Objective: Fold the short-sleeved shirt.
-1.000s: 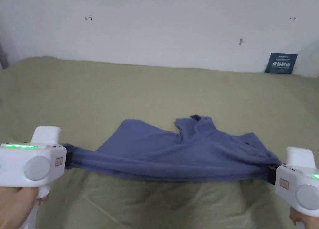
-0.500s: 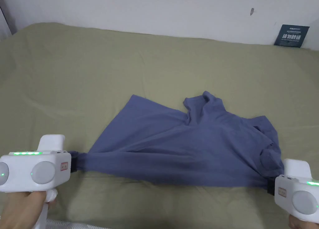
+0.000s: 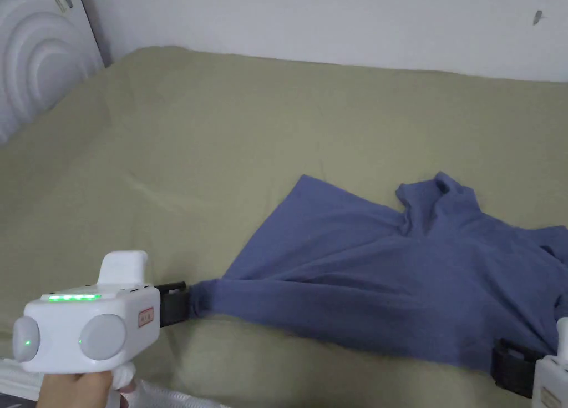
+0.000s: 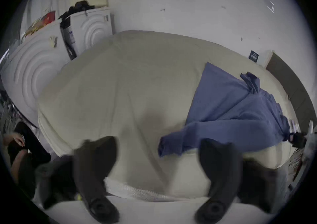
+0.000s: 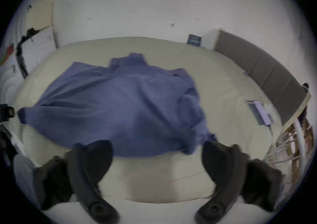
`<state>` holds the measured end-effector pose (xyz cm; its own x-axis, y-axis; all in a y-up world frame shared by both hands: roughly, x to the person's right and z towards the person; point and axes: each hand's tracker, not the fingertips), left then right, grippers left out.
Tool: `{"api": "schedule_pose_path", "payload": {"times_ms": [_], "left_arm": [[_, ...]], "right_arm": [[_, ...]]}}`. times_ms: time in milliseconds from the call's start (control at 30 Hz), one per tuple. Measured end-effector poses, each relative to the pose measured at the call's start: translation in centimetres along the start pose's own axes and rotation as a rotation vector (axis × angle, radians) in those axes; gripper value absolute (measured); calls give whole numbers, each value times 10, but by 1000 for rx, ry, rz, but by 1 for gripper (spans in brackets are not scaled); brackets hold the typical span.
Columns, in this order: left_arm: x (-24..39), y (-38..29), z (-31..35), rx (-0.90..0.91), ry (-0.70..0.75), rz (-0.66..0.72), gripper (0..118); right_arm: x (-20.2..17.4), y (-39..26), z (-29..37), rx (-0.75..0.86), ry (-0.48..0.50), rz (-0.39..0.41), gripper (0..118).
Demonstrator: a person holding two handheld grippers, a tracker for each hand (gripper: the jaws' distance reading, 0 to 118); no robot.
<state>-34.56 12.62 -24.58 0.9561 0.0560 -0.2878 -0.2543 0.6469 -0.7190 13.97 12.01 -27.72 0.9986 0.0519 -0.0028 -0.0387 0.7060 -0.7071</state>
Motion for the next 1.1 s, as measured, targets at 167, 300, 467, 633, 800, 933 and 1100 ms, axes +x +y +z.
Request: {"api": "schedule_pose_path", "payload": {"times_ms": [167, 300, 467, 633, 800, 933, 1100], "left_arm": [[-8, -11, -1, -62, -39, 43, 0], [-1, 1, -11, -83, -82, 50, 0], [2, 31, -30, -60, -143, 75, 105], [13, 33, -52, -109, -96, -19, 81], [17, 28, -68, -205, -204, 28, 5], [20, 30, -68, -172, -112, -90, 5], [23, 23, -65, -198, -134, -84, 5]], "right_arm": [[-37, -10, -3, -7, 111, 18, 0], [-50, -17, -8, -20, 112, 56, 0], [-49, -19, -4, -25, 117, 64, 0], [-43, -19, -6, -35, 112, 63, 0], [-35, -11, -16, -47, 104, 55, 0], [-26, 25, -32, 2, 93, 83, 0], [-1, 100, -80, 61, 80, 71, 0]]}}
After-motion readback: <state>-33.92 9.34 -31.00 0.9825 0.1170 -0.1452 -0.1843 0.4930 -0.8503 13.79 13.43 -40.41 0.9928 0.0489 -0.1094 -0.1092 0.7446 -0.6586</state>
